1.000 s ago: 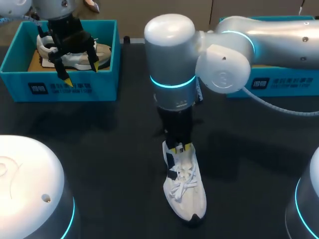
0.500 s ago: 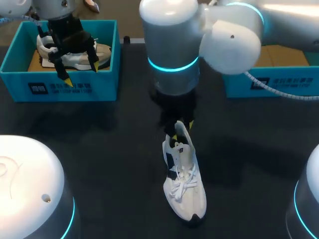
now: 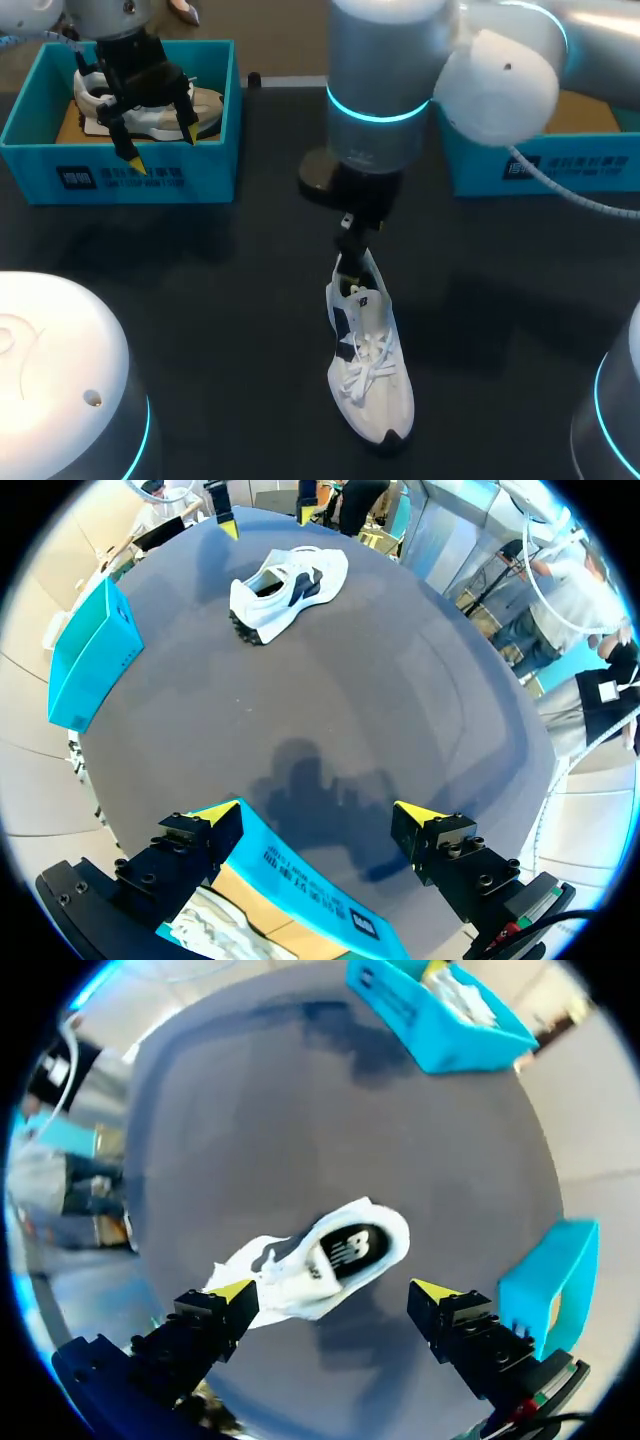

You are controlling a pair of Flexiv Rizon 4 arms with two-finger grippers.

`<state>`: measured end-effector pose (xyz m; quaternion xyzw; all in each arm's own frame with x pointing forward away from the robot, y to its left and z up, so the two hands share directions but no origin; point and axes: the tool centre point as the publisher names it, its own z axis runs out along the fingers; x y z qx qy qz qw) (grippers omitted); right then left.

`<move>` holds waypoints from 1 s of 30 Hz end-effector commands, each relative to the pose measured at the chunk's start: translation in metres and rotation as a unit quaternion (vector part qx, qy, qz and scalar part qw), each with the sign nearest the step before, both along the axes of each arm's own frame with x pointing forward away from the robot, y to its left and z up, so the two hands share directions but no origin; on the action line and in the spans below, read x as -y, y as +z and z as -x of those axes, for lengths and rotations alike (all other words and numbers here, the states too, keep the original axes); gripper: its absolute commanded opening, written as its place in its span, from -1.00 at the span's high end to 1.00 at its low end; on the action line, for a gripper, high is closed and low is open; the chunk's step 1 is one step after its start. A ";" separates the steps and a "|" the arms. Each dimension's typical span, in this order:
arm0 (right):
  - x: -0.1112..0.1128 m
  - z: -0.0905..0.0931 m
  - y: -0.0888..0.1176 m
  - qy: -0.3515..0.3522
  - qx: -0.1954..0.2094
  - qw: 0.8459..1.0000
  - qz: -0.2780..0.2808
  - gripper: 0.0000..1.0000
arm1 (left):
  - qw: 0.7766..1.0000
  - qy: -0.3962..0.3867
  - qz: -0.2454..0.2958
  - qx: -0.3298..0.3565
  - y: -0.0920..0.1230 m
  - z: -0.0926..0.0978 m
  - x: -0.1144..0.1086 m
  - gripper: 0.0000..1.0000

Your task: Take the shoe out of the shoebox, open the shoe tongue, remove and reinsert the insole, then place the shoe into the shoebox

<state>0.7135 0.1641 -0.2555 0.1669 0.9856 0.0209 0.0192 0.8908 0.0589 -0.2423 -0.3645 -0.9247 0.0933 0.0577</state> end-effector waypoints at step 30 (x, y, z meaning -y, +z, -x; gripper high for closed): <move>-0.015 -0.072 -0.083 0.229 0.004 0.973 0.017 -1.00 | 1.000 0.000 -0.001 0.001 0.000 0.001 0.000 -1.00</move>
